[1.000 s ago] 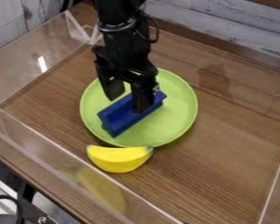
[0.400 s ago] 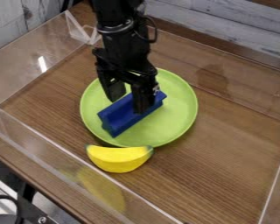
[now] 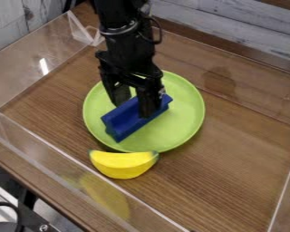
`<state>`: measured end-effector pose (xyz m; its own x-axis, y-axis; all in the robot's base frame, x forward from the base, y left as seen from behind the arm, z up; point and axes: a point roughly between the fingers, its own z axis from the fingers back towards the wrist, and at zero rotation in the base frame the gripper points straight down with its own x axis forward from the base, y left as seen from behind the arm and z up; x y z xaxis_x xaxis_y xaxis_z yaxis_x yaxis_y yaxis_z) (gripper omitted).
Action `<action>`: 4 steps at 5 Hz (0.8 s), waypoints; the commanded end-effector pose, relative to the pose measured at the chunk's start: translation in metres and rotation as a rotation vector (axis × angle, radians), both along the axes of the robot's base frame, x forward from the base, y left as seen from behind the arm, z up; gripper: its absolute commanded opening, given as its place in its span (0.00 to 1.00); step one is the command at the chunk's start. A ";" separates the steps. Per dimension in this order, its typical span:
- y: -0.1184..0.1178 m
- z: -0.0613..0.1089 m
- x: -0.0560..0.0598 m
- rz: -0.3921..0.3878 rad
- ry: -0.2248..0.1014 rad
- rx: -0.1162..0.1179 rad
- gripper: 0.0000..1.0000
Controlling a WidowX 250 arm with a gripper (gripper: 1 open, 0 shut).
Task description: Remove the blue object from inside the green plate and put it on the table
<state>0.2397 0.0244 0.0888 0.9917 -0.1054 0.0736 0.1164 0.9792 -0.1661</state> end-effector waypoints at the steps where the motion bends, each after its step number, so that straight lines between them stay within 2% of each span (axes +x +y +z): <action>1: 0.003 0.006 0.003 0.017 -0.029 -0.003 1.00; 2: 0.002 0.006 0.003 0.024 -0.031 -0.010 1.00; 3: 0.003 0.005 0.003 0.020 -0.031 -0.011 0.00; 4: 0.004 0.007 0.003 0.018 -0.027 -0.013 0.00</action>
<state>0.2392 0.0258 0.0897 0.9933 -0.0873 0.0760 0.0999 0.9781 -0.1825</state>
